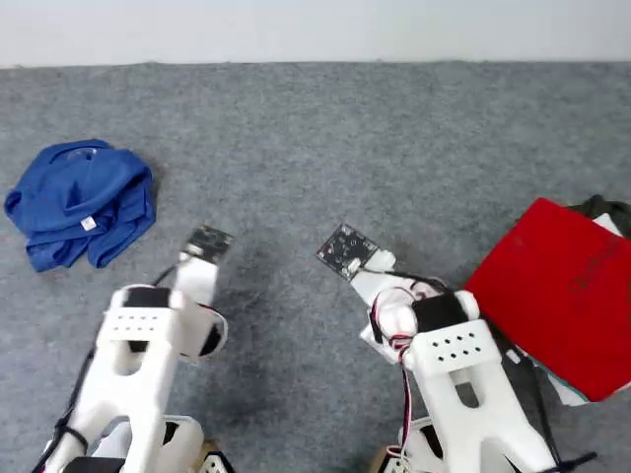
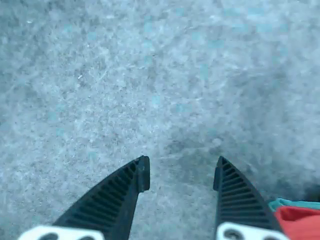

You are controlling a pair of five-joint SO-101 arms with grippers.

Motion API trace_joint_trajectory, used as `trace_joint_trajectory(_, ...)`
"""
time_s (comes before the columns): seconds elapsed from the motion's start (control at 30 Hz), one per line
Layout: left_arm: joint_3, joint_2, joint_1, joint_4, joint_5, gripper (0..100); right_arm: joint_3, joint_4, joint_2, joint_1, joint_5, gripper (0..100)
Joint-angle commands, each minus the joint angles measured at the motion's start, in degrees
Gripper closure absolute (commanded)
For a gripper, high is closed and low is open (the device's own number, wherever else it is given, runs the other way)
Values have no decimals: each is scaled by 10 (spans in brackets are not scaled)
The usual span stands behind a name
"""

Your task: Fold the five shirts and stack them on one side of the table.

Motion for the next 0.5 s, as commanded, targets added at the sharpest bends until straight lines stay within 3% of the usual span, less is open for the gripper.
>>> trace_joint_trajectory(0.0, 35, -9, 30, -61, -3, 928, 38, -39, -9, -6, 7, 786)
trace_joint_trajectory(0.17, 47, -9, 48, -80, -3, 927, 77, -51, -9, 13, 7, 786)
trace_joint_trajectory(0.47, 49, -9, 69, -80, -6, 930, 152, -48, -9, 147, 7, 786)
